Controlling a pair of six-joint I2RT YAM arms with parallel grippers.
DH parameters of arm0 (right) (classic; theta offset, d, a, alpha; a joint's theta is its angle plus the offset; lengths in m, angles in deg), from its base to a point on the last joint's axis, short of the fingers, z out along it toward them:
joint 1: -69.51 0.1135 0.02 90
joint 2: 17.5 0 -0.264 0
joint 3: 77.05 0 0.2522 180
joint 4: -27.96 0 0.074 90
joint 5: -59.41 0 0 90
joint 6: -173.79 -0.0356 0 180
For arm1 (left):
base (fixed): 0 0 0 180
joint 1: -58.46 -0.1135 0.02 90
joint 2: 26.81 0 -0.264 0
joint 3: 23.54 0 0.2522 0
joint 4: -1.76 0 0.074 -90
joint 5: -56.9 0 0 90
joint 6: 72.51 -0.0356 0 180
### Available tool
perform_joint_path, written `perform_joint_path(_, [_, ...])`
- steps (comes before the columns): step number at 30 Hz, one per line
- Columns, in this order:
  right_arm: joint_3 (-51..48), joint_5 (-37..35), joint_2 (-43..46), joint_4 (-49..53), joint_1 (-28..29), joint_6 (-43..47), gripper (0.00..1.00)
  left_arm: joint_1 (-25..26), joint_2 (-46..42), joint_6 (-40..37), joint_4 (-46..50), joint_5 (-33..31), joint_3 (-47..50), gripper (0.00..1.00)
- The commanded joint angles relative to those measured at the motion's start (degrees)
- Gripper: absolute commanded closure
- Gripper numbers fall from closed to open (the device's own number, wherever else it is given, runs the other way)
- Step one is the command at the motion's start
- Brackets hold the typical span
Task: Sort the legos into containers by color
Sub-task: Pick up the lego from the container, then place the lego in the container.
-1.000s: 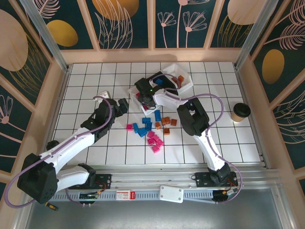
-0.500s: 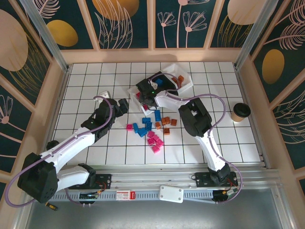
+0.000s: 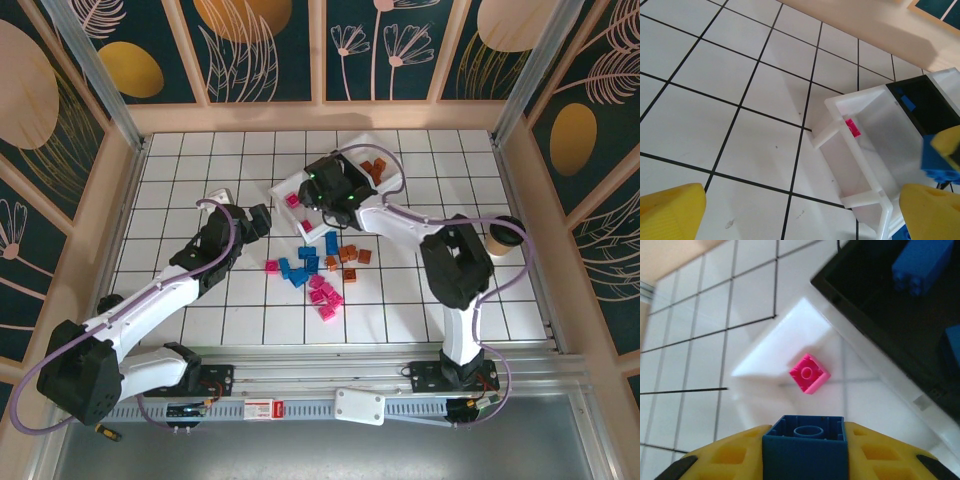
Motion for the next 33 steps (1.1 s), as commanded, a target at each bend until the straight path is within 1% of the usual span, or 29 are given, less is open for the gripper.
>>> perform_joint_path(1, [-2.39, 6.05, 3.43, -1.63, -3.73, 1.89, 0.86, 0.12, 0.43, 1.01, 0.66, 0.52, -1.75, 0.01])
perform_joint_path(6, [-3.75, 11.24, 5.45, 0.47, -10.34, 4.59, 0.86, 0.13, 1.13, 1.63, 0.33, 1.43, -1.44, 0.01])
perform_joint_path(8, [-3.44, 9.63, 5.48, 1.24, -12.1, 6.48, 0.86, 0.08, 1.46, 1.78, 0.31, 1.86, -1.44, 0.01])
perform_joint_path(9, [-2.55, 7.58, 4.94, 2.46, -12.73, 8.01, 0.86, 0.09, 1.65, 1.9, 0.22, 2.06, -1.44, 0.01])
perform_joint_path(12, [2.61, 4.76, 0.09, 6.23, -13.73, 12.15, 0.86, 0.13, 2.21, 2.09, -0.13, 2.81, -1.44, 0.01])
perform_joint_path(16, [12.2, 4.64, -9.32, 11.24, -14.03, 15.92, 0.84, 0.1, 3.15, 2.04, -0.09, 3.56, -2.0, 0.01])
perform_joint_path(17, [14.49, 4.64, -11.34, 12.16, -13.93, 16.99, 0.82, 0.11, 3.4, 1.94, -0.04, 3.75, -2.13, 0.01])
perform_joint_path(18, [16.7, 5.13, -12.9, 13.15, -13.76, 18.02, 0.76, 0.13, 3.64, 1.92, -0.09, 3.83, -2.18, 0.01])
perform_joint_path(20, [21.01, 4.68, -15.39, 16.08, -13.51, 20.07, 0.5, 0.13, 3.94, 1.94, -0.22, 4.12, -2.22, 0.01])
perform_joint_path(21, [22.45, 2.54, -15.92, 17.02, -13.44, 20.85, 0.44, 0.08, 4.19, 1.97, -0.31, 4.3, -2.28, 0.01])
perform_joint_path(22, [22.82, 1.28, -15.76, 16.94, -13.43, 21.55, 0.41, 0.14, 4.4, 1.87, -0.39, 4.51, -2.23, 0.01])
perform_joint_path(24, [22.17, -0.69, -14.22, 15.89, -13.68, 22.81, 0.38, 0.12, 4.88, 1.75, -0.4, 4.75, -2.53, 0.01])
perform_joint_path(27, [20.69, -2.6, -12.19, 14.64, -14.17, 24.11, 0.36, 0.14, 5.51, 1.72, -0.65, 5.0, -2.58, 0.01])
perform_joint_path(33, [21.21, -6.23, -13.39, 17.05, -15.48, 26.19, 0.35, 0.15, 6.59, 1.56, -1.14, 5.91, -2.89, 0.01])
